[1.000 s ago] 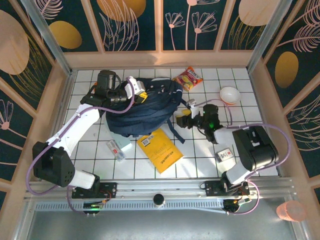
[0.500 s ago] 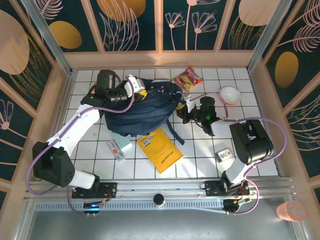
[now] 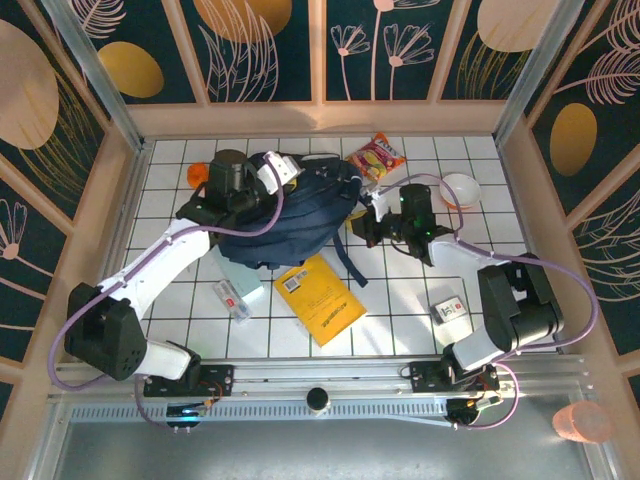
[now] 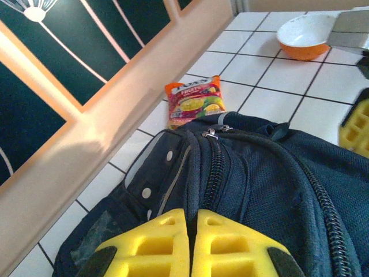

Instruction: Pack the student bag

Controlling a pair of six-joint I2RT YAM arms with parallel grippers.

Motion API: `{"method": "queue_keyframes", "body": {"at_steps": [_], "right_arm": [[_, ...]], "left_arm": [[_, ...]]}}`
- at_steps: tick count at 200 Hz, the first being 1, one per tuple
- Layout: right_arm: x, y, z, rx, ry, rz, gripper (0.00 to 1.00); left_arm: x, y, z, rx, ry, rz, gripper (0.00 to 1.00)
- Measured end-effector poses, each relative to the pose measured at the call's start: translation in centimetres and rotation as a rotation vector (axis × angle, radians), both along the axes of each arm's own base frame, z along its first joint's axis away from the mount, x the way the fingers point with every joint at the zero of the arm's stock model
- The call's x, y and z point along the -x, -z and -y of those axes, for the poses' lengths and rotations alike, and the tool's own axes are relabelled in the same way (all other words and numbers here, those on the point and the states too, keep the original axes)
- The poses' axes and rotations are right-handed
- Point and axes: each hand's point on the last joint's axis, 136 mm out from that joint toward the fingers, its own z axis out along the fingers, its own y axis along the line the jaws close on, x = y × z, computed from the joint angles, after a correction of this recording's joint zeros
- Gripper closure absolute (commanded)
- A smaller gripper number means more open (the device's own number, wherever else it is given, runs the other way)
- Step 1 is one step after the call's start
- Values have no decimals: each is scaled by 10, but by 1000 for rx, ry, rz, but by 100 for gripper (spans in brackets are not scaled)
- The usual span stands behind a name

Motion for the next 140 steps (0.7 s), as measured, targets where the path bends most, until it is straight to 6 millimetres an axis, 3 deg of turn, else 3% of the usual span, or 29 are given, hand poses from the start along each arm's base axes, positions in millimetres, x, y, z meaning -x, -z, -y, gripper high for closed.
{"method": "queue_keyframes", "body": {"at_steps": [31,90,140], "right_arm": [[17,-8,-10,12,-37,-56,100],[61,-30,-30,-11,-75,-200,100],[80,-38,-35,-33,-14,-325,100]], "left_arm": [[-3,6,9,10,-63,0,100],[-5,22,43,61,-143,-33,100],[-5,35,77,148,-201,-112,100]]}}
